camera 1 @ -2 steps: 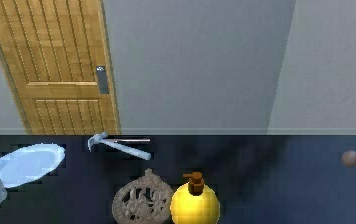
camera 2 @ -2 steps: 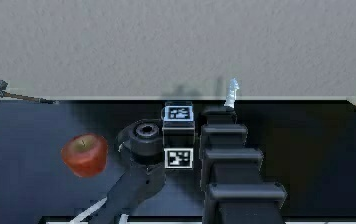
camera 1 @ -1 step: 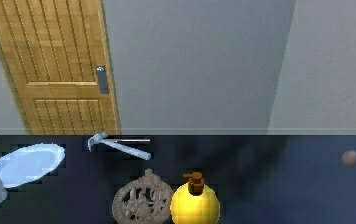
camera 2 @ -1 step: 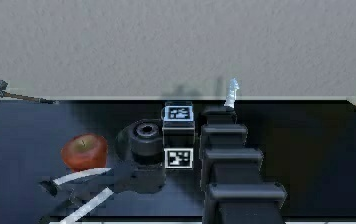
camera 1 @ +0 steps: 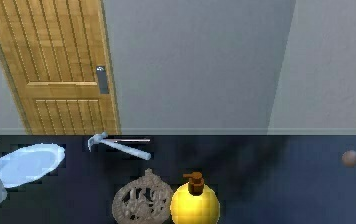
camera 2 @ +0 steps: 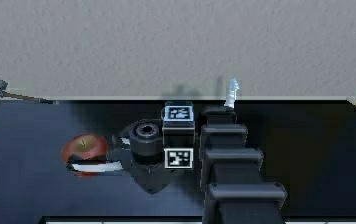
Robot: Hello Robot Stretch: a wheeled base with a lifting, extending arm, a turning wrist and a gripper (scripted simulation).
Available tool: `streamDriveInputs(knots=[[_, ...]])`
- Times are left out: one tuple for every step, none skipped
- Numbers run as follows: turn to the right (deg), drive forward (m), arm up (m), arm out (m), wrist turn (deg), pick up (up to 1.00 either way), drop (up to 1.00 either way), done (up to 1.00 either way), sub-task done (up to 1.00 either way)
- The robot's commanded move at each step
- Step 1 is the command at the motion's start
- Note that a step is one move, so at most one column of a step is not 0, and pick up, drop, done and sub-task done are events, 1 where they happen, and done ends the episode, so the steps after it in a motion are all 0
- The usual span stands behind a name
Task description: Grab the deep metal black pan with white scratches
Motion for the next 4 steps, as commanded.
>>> streamDriveInputs(knots=[[0.0, 0.0, 0.0, 0.0, 30.0, 0.0, 0.0, 0.0, 0.0], [0.0, 0.0, -0.08, 0.0, 0.0, 0.0, 0.0, 0.0, 0.0], [0.0, 0.0, 0.0, 0.0, 0.0, 1.0, 0.0, 0.0, 0.0], [0.0, 0.0, 0.08, 0.0, 0.0, 0.0, 0.0, 0.0, 0.0]])
